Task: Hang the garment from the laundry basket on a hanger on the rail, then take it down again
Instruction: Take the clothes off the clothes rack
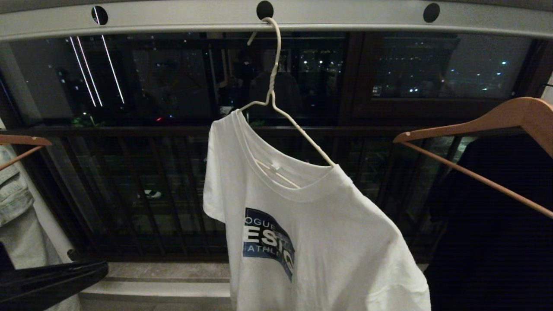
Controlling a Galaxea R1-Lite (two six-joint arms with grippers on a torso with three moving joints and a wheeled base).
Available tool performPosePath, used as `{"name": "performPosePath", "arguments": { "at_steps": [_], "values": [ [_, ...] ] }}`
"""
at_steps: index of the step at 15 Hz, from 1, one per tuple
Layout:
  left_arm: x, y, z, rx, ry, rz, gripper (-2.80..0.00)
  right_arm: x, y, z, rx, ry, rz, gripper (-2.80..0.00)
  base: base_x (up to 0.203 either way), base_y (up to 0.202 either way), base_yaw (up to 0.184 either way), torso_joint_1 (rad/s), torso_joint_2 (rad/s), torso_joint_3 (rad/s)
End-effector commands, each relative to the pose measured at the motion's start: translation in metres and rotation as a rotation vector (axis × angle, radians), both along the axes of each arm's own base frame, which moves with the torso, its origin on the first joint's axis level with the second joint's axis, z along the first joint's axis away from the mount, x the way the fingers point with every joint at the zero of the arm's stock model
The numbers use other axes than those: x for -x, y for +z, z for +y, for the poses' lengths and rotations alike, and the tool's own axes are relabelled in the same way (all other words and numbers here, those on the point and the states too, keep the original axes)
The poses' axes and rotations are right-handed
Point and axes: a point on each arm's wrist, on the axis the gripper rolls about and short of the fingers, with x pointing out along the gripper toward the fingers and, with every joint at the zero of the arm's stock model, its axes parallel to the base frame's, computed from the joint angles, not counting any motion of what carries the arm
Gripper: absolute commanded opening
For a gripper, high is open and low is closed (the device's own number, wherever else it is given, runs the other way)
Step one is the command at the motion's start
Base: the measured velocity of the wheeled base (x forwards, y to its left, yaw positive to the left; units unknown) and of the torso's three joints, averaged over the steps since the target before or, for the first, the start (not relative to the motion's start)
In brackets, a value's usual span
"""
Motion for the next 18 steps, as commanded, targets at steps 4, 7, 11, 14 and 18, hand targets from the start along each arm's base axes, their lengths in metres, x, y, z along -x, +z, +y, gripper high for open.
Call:
{"name": "performPosePath", "arguments": {
  "at_steps": [4, 7, 11, 14, 18],
  "values": [
    [0.076, -0.002, -0.011, 0.088, -0.047, -0.045, -2.80, 0.060, -0.018, -0.011, -0.057, -0.166, 0.016, -2.80, 0.000, 0.000, 0.000, 0.000, 0.00, 0.000],
    [0.089, -0.006, -0.012, 0.092, -0.065, -0.043, -2.80, 0.079, -0.030, -0.007, -0.056, -0.264, 0.016, -2.80, 0.000, 0.000, 0.000, 0.000, 0.00, 0.000],
    [0.116, -0.012, -0.010, 0.095, -0.122, -0.035, -2.80, 0.107, -0.060, -0.008, -0.053, -0.272, 0.025, -2.80, 0.000, 0.000, 0.000, 0.000, 0.00, 0.000],
    [0.132, -0.013, -0.008, 0.097, -0.115, -0.053, -2.80, 0.126, -0.088, -0.007, -0.055, -0.280, 0.008, -2.80, 0.000, 0.000, 0.000, 0.000, 0.00, 0.000],
    [0.145, -0.029, -0.006, 0.100, 0.040, -0.104, -2.80, 0.132, -0.135, -0.006, -0.052, -0.278, 0.017, -2.80, 0.000, 0.000, 0.000, 0.000, 0.00, 0.000]
  ]
}}
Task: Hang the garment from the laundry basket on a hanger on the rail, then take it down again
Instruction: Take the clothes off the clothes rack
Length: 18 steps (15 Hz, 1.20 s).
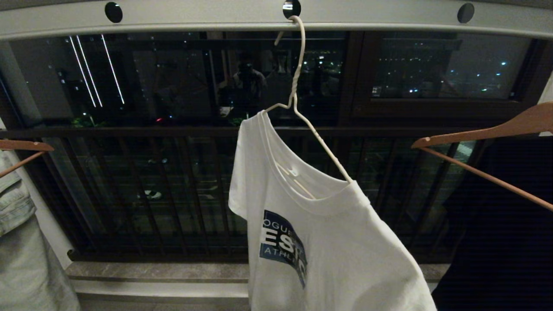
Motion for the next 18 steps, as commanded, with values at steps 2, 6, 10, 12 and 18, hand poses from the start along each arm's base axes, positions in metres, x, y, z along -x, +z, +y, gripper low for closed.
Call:
{"name": "performPosePath", "arguments": {
  "at_steps": [2, 6, 10, 12, 18],
  "values": [
    [0.015, -0.016, 0.002, 0.014, 0.161, -0.088, -2.80, 0.005, -0.040, 0.001, -0.002, 0.027, -0.070, -2.80, 0.000, 0.000, 0.000, 0.000, 0.00, 0.000],
    [0.002, -0.045, 0.006, 0.019, 0.406, -0.146, -2.80, -0.033, -0.102, 0.002, -0.002, 0.069, -0.074, -2.80, 0.000, 0.000, 0.000, 0.000, 0.00, 0.000],
    [-0.029, -0.085, 0.011, -0.066, 0.669, -0.172, -2.80, -0.077, -0.163, 0.003, 0.000, 0.086, -0.078, -2.80, 0.000, 0.000, 0.000, 0.000, 0.00, 0.000],
    [-0.041, -0.108, 0.013, -0.144, 0.765, -0.164, -2.80, -0.085, -0.182, 0.003, 0.003, 0.087, -0.053, -2.80, 0.000, 0.000, 0.000, 0.000, 0.00, 0.000],
    [-0.048, -0.128, 0.016, -0.280, 0.909, -0.149, -2.80, -0.085, -0.185, 0.003, 0.000, 0.089, -0.040, -2.80, 0.000, 0.000, 0.000, 0.000, 0.00, 0.000]
  ]
}}
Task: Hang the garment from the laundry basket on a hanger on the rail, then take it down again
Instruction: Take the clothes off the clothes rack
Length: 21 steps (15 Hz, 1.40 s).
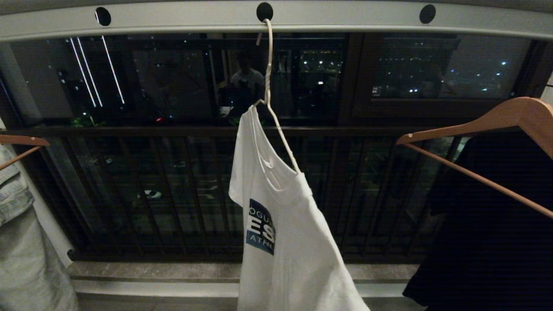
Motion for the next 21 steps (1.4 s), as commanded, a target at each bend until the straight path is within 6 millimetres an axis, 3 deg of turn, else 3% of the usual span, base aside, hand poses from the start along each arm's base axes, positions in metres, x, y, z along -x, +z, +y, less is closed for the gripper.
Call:
{"name": "performPosePath", "arguments": {
  "at_steps": [1, 5, 21],
  "values": [
    [-0.0019, -0.0090, 0.0002, -0.004, 0.008, 0.051, -2.80, -0.0004, -0.0013, 0.0000, -0.010, 0.001, 0.007, -2.80, 0.000, 0.000, 0.000, 0.000, 0.00, 0.000],
    [-0.0019, -0.0090, 0.0003, 0.091, 0.010, 0.056, -2.80, -0.0004, -0.0011, 0.0000, -0.016, -0.001, 0.006, -2.80, 0.000, 0.000, 0.000, 0.000, 0.00, 0.000],
    [-0.0019, -0.0089, 0.0005, 0.116, 0.015, 0.055, -2.80, -0.0004, -0.0011, 0.0000, -0.016, -0.001, 0.006, -2.80, 0.000, 0.000, 0.000, 0.000, 0.00, 0.000]
  ]
}}
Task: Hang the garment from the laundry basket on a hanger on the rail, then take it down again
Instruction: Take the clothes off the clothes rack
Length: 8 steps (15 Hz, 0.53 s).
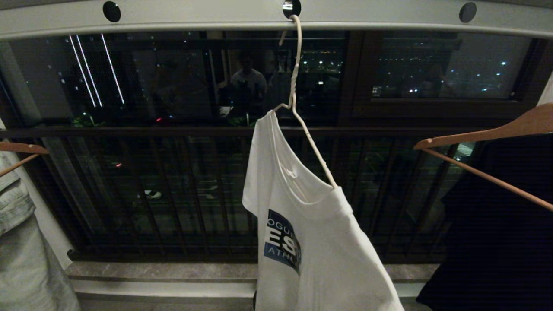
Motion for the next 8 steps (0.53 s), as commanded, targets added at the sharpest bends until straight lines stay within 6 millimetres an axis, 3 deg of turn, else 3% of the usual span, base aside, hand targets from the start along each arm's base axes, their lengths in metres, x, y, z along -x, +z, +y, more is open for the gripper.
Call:
{"name": "performPosePath", "arguments": {
  "at_steps": [1, 8],
  "values": [
    [-0.0012, -0.0041, 0.0000, 0.000, 0.000, 0.015, -2.80, -0.0002, -0.0004, 0.0000, 0.001, 0.001, 0.003, -2.80, 0.000, 0.000, 0.000, 0.000, 0.00, 0.000],
    [-0.0012, -0.0041, 0.0000, 0.000, 0.000, 0.015, -2.80, -0.0002, -0.0004, 0.0000, 0.006, 0.001, 0.003, -2.80, 0.000, 0.000, 0.000, 0.000, 0.00, 0.000]
  ]
}}
